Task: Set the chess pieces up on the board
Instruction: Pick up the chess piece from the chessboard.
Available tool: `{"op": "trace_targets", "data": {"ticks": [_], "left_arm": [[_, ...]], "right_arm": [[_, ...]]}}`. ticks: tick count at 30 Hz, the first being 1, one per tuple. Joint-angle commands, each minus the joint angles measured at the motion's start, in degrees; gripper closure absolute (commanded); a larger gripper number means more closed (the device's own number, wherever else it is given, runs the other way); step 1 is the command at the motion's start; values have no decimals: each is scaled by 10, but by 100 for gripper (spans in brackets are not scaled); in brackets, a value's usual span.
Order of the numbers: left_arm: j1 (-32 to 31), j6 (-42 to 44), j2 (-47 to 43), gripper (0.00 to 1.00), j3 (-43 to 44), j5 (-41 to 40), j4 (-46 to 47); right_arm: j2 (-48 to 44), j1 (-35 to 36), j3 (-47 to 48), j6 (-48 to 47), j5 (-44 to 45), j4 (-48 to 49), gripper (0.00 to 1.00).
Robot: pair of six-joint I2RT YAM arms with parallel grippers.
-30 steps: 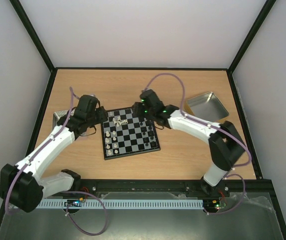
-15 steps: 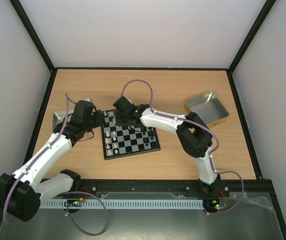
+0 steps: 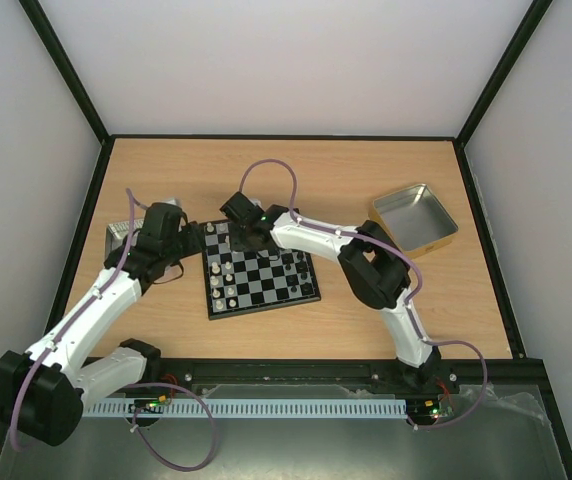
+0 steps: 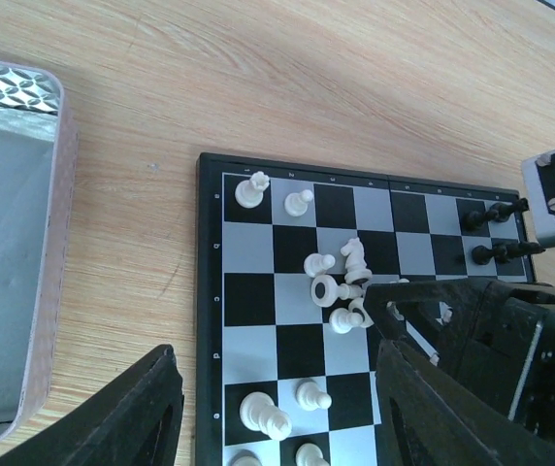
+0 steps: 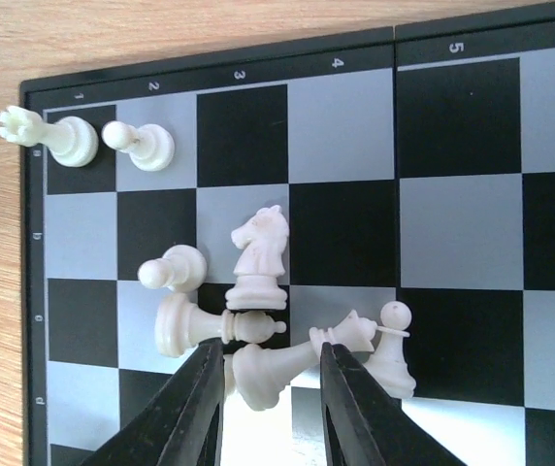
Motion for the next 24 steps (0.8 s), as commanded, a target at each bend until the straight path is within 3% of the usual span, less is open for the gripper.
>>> {"op": "trace_targets", "data": {"ticks": [1,19,24], "left_arm": [[6,11,2,44,-8,10,4],[9,8,13,44,-13,26,12],[9,5,17,44,-12,30,15]], "right_arm": [[21,2,18,0,19,-33,73],[-8,1,-34,-41,17,-62,71],[-4,1,-43,-54,19,-55,82]]}}
